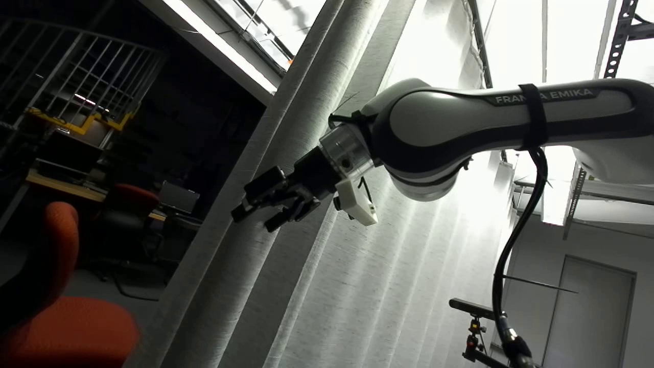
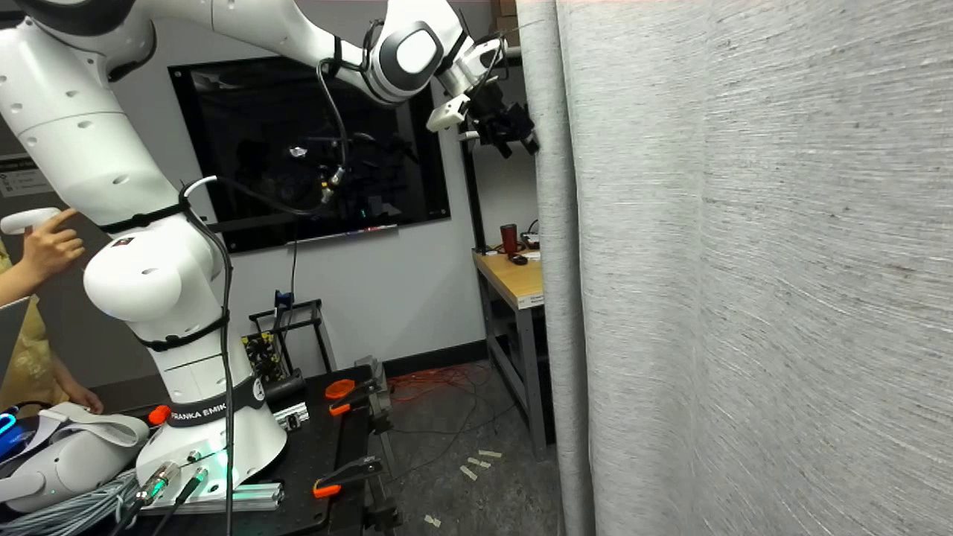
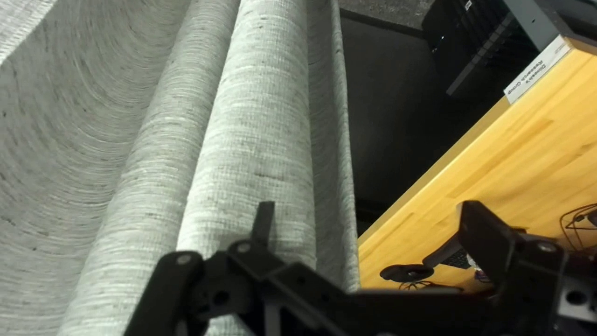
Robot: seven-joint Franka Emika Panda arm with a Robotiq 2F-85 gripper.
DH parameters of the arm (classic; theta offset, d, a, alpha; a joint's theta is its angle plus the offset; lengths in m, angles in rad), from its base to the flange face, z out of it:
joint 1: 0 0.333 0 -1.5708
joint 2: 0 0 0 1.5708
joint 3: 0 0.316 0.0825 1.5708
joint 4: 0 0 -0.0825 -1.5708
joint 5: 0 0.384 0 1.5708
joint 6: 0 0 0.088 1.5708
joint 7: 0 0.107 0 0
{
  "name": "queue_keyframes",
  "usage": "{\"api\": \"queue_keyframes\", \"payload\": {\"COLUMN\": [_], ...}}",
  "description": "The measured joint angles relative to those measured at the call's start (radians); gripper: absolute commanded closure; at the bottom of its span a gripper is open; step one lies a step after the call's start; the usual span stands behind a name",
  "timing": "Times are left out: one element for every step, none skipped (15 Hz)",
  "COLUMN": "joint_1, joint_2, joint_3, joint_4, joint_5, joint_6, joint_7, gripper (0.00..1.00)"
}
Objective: Open the curtain from left to right
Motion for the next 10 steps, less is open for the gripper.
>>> {"api": "queue_keyframes", "payload": {"joint_1": [-0.002, -0.006, -0.010, -0.014, -0.018, -0.021, -0.023, -0.024, -0.025, -0.026], "joint_2": [-0.005, -0.010, -0.015, -0.021, -0.026, -0.031, -0.034, -0.035, -0.035, -0.035], "joint_3": [0.000, 0.000, -0.001, -0.001, -0.001, -0.001, -0.001, -0.001, 0.000, 0.002], "joint_4": [-0.001, -0.001, -0.001, -0.001, 0.000, 0.001, 0.003, 0.006, 0.010, 0.012], "joint_5": [-0.014, -0.028, -0.042, -0.057, -0.073, -0.086, -0.098, -0.110, -0.121, -0.132], "joint_6": [0.000, 0.000, 0.001, 0.006, 0.012, 0.024, 0.040, 0.060, 0.081, 0.106], "joint_7": [0.010, 0.021, 0.031, 0.042, 0.053, 0.062, 0.070, 0.080, 0.090, 0.097], "gripper": [0.00, 0.00, 0.00, 0.00, 0.00, 0.00, 0.00, 0.00, 0.00, 0.00]}}
